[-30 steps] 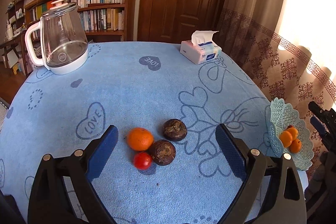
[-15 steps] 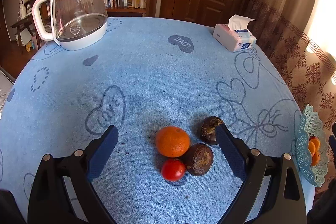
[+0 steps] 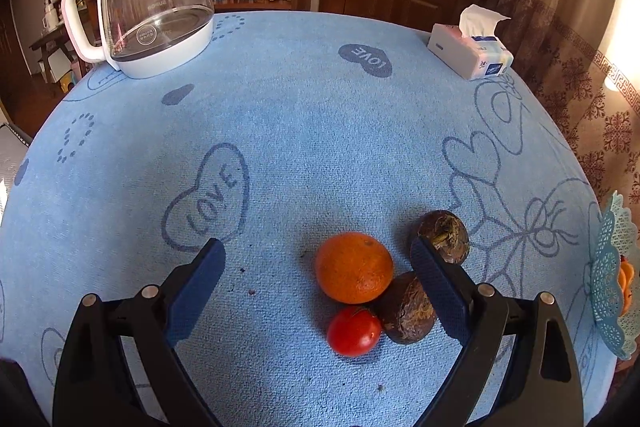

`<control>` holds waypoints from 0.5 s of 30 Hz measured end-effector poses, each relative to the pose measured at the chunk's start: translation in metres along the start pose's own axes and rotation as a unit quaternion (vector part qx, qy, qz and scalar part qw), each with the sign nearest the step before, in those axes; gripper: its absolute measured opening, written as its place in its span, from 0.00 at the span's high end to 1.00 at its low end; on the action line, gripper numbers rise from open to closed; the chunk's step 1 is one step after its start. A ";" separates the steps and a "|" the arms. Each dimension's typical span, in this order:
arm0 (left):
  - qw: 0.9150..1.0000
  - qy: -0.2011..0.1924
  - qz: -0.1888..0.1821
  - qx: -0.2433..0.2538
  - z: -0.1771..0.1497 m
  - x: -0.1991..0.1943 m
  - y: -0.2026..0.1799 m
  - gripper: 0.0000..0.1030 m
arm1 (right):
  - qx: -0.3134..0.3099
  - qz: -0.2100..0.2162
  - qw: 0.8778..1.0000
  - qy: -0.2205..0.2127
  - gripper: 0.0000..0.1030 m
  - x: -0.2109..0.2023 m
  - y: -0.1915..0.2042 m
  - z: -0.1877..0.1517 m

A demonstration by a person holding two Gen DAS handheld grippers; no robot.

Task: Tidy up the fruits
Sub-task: 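Close the left tool around the orange beside the red tomato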

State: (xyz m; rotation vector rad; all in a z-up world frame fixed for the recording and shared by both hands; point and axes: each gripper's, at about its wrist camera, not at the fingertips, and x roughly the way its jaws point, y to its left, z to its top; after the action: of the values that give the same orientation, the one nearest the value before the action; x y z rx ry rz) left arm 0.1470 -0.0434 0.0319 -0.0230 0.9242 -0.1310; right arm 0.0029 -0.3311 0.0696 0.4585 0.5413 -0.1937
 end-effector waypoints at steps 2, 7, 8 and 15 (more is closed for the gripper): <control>1.000 0.000 0.000 0.003 -0.001 0.001 -0.001 0.10 | -0.018 0.008 1.000 0.003 0.34 0.001 0.008 -0.003; 1.000 0.002 0.000 0.008 -0.002 0.004 -0.003 0.10 | -0.051 0.040 0.998 0.010 0.19 0.002 0.028 -0.014; 1.000 0.002 -0.001 0.008 -0.002 0.005 -0.003 0.10 | -0.056 0.043 0.997 0.013 0.19 0.003 0.031 -0.016; 1.000 -0.001 -0.015 0.021 -0.001 0.005 -0.007 0.22 | -0.063 0.050 0.996 0.031 0.19 0.010 0.037 -0.025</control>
State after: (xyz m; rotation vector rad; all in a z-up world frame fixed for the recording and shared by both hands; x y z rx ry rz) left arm 0.1483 -0.0513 0.0273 0.0022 0.9200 -0.1776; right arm 0.0106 -0.2871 0.0590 0.3678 0.5862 -0.0495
